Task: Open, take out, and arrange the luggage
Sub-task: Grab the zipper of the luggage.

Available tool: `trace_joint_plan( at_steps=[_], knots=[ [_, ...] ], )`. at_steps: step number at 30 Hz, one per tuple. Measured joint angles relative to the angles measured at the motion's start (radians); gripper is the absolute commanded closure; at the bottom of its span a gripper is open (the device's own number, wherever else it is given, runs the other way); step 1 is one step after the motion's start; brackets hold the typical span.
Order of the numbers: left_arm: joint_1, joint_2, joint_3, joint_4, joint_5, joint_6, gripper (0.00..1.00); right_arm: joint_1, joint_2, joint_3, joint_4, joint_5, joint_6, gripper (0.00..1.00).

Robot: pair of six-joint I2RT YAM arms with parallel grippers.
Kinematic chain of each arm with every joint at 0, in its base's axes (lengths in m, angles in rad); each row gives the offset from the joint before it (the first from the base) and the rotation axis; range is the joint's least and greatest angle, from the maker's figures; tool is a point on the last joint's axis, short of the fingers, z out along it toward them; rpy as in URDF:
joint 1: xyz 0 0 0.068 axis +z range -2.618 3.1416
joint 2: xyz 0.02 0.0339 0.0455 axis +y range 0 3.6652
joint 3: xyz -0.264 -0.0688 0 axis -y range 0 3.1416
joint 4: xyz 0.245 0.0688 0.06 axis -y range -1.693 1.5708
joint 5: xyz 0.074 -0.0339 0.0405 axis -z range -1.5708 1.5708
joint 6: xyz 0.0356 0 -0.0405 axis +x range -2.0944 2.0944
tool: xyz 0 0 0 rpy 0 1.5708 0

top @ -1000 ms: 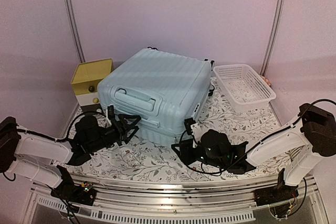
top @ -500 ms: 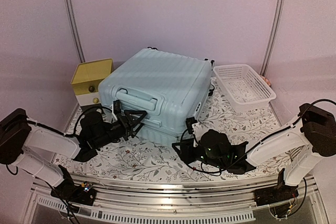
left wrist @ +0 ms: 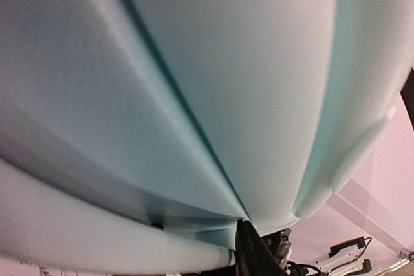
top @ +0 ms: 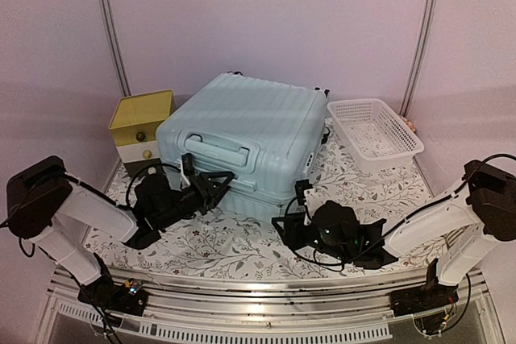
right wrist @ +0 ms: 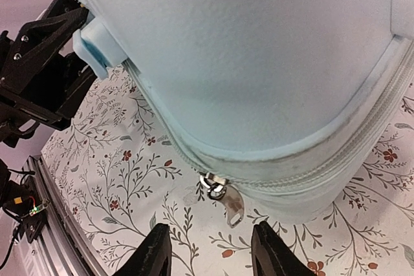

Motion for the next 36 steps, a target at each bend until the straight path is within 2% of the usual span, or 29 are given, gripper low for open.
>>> trace_joint_plan(
  at_steps=[8, 16, 22, 27, 34, 36],
  knots=[
    [-0.034, 0.029, 0.04, -0.012, -0.05, -0.006, 0.9, -0.001, -0.018, -0.014, -0.005, 0.031, 0.023, 0.58],
    [-0.054, 0.006, 0.057, -0.069, -0.089, -0.008, 0.9, -0.029, -0.032, -0.016, -0.035, 0.051, 0.068, 0.59],
    [-0.066, -0.005, 0.087, -0.132, -0.103, -0.017, 0.9, -0.034, -0.01, 0.012, -0.049, 0.053, 0.051, 0.62],
    [-0.073, -0.018, 0.107, -0.183, -0.114, -0.028, 0.9, -0.033, 0.028, 0.063, -0.061, 0.079, 0.016, 0.75],
    [-0.075, -0.035, 0.111, -0.221, -0.116, -0.032, 0.9, -0.033, 0.041, 0.082, -0.092, 0.11, 0.02, 0.74],
    [-0.075, -0.035, 0.113, -0.222, -0.116, -0.033, 0.9, -0.033, 0.041, 0.082, -0.092, 0.11, 0.026, 0.79]
  ],
)
